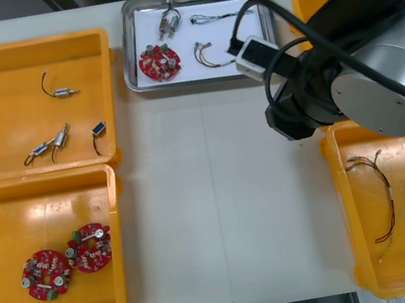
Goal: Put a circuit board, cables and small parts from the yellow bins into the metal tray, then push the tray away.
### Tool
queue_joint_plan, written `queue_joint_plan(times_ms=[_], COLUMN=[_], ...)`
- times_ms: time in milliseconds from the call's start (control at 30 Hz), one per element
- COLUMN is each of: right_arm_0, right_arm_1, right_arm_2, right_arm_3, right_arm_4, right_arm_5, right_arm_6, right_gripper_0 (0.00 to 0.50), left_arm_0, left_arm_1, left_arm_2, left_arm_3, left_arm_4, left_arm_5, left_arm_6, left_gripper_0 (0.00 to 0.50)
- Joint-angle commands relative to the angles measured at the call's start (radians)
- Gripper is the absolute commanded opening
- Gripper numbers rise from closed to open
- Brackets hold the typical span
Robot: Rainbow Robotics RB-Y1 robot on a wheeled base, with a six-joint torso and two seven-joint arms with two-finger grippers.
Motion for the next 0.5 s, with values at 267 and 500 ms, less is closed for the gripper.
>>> queue_joint_plan(times_ms=[267,500], right_arm_0=[0.243,0.376], right_arm_1=[-0.062,-0.133], right_arm_2=[-0.281,-0.51], right_arm_3=[-0.113,-0.121], right_arm_4=[-0.049,-0.174], right_arm_5=[0.003,0.003], right_arm_6=[-0.237,-0.285], right_gripper_0=[0.5,0.5], left_arm_0=[-0.029,-0.029], left_arm_1=[0.041,0.041], left_arm_2=[0.026,0.026], left_arm_3=[-0.004,-0.004], left_arm_4=[-0.008,-0.008], left_arm_5=[-0.006,-0.006], left_arm_6=[-0.03,-0.03], left_gripper_0=[0.5,0.5])
